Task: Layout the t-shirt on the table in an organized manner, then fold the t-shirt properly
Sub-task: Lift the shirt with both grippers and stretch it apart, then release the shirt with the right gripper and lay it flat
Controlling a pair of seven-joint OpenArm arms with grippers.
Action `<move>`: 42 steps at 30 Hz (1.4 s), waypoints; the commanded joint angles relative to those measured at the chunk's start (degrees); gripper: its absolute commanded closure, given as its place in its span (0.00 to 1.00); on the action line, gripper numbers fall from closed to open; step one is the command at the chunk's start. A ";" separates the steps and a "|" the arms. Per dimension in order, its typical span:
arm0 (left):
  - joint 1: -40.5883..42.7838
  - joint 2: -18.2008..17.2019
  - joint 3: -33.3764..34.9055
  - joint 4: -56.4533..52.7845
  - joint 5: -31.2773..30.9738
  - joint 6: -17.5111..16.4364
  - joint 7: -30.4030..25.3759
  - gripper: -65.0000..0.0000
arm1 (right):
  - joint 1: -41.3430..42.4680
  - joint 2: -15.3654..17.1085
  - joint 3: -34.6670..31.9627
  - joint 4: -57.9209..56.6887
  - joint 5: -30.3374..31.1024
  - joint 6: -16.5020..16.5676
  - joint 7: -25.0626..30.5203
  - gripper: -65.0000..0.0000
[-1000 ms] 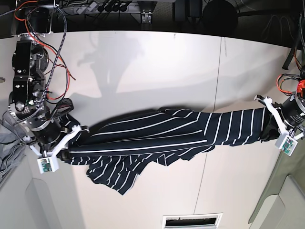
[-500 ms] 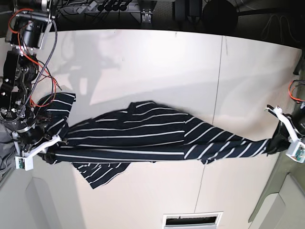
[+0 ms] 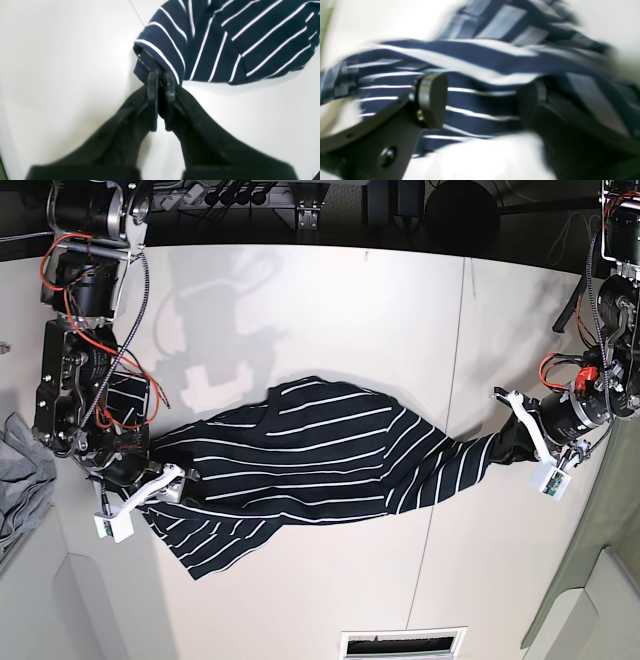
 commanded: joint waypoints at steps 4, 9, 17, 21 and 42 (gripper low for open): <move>-0.90 -0.94 -0.46 1.38 -5.46 -1.20 4.37 0.77 | -5.95 -1.11 0.09 8.17 0.63 1.09 1.22 0.35; -0.31 -0.94 -0.46 1.40 -10.27 -4.76 6.97 0.61 | -12.76 -1.14 0.15 11.37 -0.66 1.03 3.67 0.35; 1.16 -0.04 -0.46 1.40 -13.31 -6.88 8.13 0.60 | -18.10 0.33 0.57 11.26 -7.06 -1.51 9.92 0.35; 1.60 1.33 -0.46 1.40 -13.29 -7.08 8.20 0.60 | -17.97 1.20 0.63 11.32 -6.67 -0.17 9.94 0.35; 1.81 1.88 -8.20 1.92 -21.44 -8.86 11.93 0.60 | -13.62 -2.29 -43.89 11.39 -25.42 -5.95 14.51 0.35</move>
